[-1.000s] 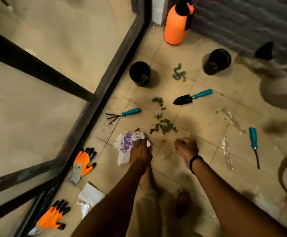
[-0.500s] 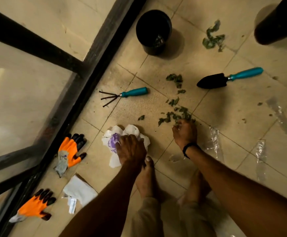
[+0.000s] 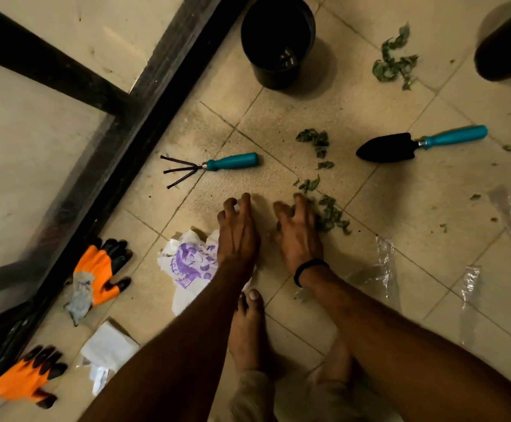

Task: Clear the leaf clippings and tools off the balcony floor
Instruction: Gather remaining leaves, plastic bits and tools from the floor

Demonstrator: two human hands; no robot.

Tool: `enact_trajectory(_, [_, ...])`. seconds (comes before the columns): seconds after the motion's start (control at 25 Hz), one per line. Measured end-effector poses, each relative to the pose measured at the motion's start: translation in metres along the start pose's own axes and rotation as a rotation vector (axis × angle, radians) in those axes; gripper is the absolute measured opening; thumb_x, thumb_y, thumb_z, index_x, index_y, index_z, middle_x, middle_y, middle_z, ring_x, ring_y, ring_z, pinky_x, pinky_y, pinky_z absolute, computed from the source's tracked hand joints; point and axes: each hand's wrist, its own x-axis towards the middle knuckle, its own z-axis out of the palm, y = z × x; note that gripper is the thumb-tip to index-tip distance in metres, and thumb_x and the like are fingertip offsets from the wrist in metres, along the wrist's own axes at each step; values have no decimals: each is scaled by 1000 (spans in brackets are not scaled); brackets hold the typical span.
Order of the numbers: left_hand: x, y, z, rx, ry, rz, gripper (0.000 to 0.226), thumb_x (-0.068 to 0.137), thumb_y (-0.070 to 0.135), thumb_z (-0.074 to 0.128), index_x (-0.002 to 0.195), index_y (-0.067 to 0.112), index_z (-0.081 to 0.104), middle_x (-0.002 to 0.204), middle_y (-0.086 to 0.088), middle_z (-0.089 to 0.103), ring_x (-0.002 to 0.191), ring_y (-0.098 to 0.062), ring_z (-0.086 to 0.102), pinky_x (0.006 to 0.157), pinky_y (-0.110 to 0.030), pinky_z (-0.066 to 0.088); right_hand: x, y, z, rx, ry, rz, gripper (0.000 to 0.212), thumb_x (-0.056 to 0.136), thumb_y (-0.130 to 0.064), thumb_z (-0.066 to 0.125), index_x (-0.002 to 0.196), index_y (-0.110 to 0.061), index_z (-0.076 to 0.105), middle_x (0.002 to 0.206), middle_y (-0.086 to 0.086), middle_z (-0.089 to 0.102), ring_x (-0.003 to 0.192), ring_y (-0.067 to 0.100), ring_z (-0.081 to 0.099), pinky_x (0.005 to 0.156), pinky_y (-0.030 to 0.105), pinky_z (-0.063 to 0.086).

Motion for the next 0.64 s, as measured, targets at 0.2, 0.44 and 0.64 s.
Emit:
enact_trajectory(0.2, [16, -64, 23, -38, 45, -117, 32, 102, 24, 44, 134, 22, 46, 138, -11, 38, 119, -29, 40, 97, -43, 45, -8, 8, 15, -151, 86, -238, 47, 88, -8, 40, 133, -13, 55, 140, 14, 43, 125, 32, 45, 98, 39, 48])
enact_trajectory(0.44, [8, -66, 40, -108, 136, -108, 23, 101, 14, 45, 118, 8, 59, 116, -16, 53, 104, -31, 52, 81, -27, 29, -5, 30, 12, 196, 247, -137, 20, 79, 1, 69, 97, -6, 69, 102, 14, 61, 91, 30, 61, 74, 39, 57])
enact_trajectory(0.64, [12, -32, 48, -208, 165, -53, 33, 102, 17, 45, 134, 18, 53, 121, -13, 56, 106, -28, 54, 86, -31, 39, 0, 68, -30, 357, 201, 110, 46, 94, -29, 61, 137, -20, 50, 132, 14, 41, 115, 24, 45, 89, 32, 50])
